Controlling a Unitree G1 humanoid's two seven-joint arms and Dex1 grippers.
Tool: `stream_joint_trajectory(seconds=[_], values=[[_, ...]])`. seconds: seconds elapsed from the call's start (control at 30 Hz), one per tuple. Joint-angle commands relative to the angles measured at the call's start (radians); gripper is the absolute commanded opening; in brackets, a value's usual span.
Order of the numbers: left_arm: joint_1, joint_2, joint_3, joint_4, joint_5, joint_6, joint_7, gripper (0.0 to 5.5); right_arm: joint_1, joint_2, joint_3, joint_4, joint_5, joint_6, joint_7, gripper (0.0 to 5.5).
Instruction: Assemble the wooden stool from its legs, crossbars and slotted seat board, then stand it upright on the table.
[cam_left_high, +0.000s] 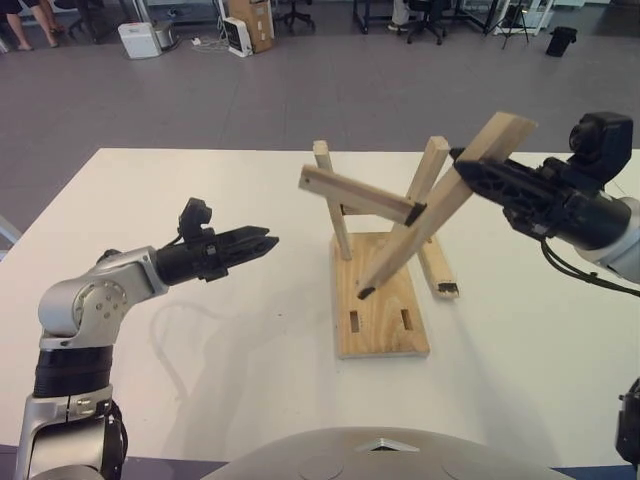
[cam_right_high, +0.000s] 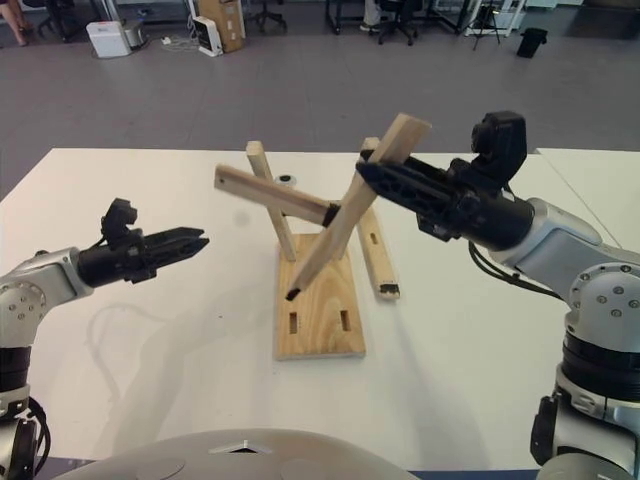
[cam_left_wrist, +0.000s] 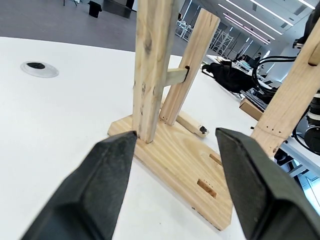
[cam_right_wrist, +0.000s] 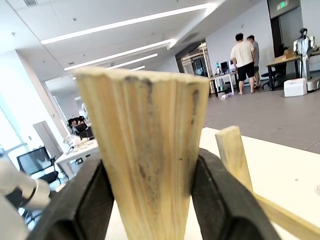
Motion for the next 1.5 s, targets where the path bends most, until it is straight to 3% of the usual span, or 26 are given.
stream_joint_trajectory(seconds=[0.03,0.3,0.83,1.2,1.5], values=[[0.068,-0.008,-0.051,-0.008,0.093,-0.086,-0.010,2.90,0.054,-0.042,0.019,0.030,-0.171,-0.051,0.169,2.09],[0.086,-0.008,-0.110,0.043,0.170,-0.166,-0.062,2.90,0.093,-0.025,0.075,0.097,-0.414,-0.183,0.386,2.09],[0.070,-0.003,-0.116,0.067,0.184,-0.151,-0.101,2.90,0.118,-0.024,0.134,0.135,-0.561,-0.237,0.517,2.09],[0.074,-0.028,-0.111,0.063,0.166,-0.118,-0.082,2.90,-0.014,-0.114,0.353,0.297,-0.782,-0.350,0.729,2.09],[0.121,-0.059,-0.104,0.018,0.162,-0.113,-0.052,2.90,0.129,-0.123,0.379,0.255,-0.807,-0.393,0.734,2.09]])
